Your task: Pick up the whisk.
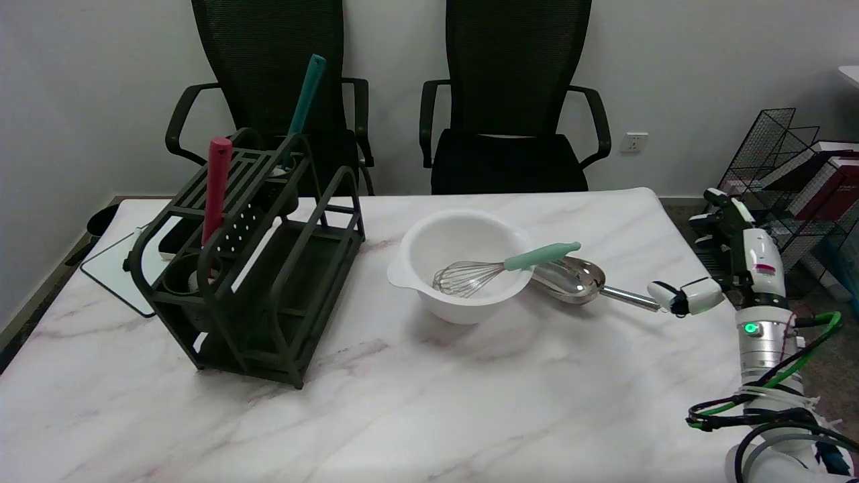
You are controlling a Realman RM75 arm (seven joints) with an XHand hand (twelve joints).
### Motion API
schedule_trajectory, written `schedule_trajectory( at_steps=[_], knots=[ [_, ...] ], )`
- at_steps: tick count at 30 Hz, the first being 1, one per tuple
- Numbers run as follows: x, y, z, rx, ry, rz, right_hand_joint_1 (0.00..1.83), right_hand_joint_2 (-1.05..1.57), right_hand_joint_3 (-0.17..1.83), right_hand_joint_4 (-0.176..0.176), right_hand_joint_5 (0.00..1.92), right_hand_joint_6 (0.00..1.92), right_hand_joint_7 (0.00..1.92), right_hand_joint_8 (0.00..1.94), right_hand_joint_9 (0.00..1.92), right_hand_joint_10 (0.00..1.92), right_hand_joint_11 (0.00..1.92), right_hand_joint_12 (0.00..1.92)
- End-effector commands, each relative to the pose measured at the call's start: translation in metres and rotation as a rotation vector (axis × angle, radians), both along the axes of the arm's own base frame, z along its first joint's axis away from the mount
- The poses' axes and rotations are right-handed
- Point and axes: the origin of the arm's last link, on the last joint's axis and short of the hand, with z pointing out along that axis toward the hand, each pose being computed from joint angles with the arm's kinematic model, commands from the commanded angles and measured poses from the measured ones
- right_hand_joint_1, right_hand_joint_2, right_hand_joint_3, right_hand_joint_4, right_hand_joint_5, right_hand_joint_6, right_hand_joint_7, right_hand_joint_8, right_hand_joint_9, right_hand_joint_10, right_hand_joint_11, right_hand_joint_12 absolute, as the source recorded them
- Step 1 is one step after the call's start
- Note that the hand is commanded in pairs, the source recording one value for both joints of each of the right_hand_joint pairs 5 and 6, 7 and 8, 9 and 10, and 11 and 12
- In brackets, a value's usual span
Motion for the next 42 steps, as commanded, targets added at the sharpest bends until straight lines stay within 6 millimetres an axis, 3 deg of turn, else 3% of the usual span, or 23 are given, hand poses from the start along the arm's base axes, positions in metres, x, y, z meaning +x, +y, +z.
schedule_trajectory(
  at_steps=[1, 4, 9, 14, 20, 28, 34, 38, 42],
  knots=[
    [0.026, -0.025, -0.043, -0.133, 0.333, -0.234, 1.26, -0.51, 1.33, 0.0, 0.29, 0.29, 0.71, 0.71, 0.65, 0.65, 0.82, 0.82],
    [0.02, -0.022, -0.038, -0.091, 0.227, -0.198, 1.26, -0.53, 1.36, 0.0, 0.25, 0.25, 0.68, 0.68, 0.62, 0.62, 0.77, 0.77],
    [0.001, 0.0, -0.026, -0.093, 0.052, -0.163, 1.25, -0.54, 1.38, 0.0, 0.25, 0.25, 0.67, 0.67, 0.63, 0.63, 0.75, 0.75],
    [0.001, 0.021, -0.025, -0.07, -0.142, -0.013, 1.24, -0.53, 1.39, 0.0, 0.28, 0.28, 0.65, 0.65, 0.65, 0.65, 0.75, 0.75],
    [-0.004, 0.022, -0.065, 0.08, -0.412, 0.134, 1.21, -0.43, 1.33, 0.0, 0.4, 0.4, 0.62, 0.62, 0.67, 0.67, 0.75, 0.75],
    [0.013, 0.007, -0.13, 0.279, -0.596, 0.217, 1.18, -0.33, 1.23, 0.0, 0.48, 0.48, 0.56, 0.56, 0.57, 0.57, 0.62, 0.62],
    [0.018, -0.005, -0.159, 0.372, -0.662, 0.226, 1.12, -0.42, 1.33, 0.0, 0.33, 0.33, 0.48, 0.48, 0.45, 0.45, 0.37, 0.37],
    [0.009, -0.004, -0.165, 0.39, -0.76, 0.268, 1.09, -0.37, 1.18, 0.0, 0.24, 0.24, 0.4, 0.4, 0.4, 0.4, 0.27, 0.27],
    [0.007, -0.003, -0.17, 0.407, -0.813, 0.295, 1.07, -0.35, 1.18, 0.0, 0.21, 0.21, 0.34, 0.34, 0.33, 0.33, 0.19, 0.19]
  ],
)
